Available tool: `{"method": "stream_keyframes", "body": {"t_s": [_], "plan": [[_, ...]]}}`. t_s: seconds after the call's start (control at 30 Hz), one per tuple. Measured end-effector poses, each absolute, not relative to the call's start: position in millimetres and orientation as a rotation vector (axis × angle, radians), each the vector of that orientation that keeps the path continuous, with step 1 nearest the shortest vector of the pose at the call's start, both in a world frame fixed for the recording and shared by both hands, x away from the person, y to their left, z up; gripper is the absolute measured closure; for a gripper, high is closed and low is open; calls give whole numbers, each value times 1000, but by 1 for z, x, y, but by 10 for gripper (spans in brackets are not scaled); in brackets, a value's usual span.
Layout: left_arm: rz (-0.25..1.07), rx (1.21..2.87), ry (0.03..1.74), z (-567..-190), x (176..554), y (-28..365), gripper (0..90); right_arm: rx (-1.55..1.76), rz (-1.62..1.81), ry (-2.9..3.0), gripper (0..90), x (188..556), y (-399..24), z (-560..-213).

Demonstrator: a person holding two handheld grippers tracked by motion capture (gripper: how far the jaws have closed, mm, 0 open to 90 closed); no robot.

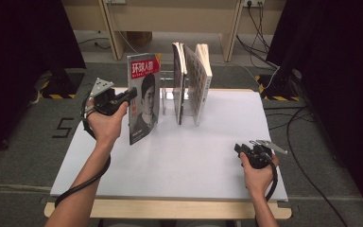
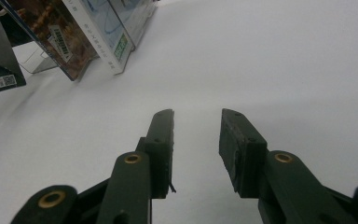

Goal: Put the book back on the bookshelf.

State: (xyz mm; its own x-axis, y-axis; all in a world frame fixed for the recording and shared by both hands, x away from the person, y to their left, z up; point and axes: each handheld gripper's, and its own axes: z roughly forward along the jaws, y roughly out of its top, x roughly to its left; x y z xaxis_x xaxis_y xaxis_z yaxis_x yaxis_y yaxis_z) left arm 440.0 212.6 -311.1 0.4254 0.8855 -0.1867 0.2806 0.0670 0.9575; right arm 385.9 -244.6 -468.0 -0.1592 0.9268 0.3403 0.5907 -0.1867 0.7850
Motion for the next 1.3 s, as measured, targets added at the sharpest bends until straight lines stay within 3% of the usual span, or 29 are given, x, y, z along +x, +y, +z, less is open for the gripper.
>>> {"method": "stream_keyframes", "body": {"t_s": [1.3], "plan": [[761,1409,1062,-314,508,205,869,1744,1268,1734,654,386,-245,-471]]}}
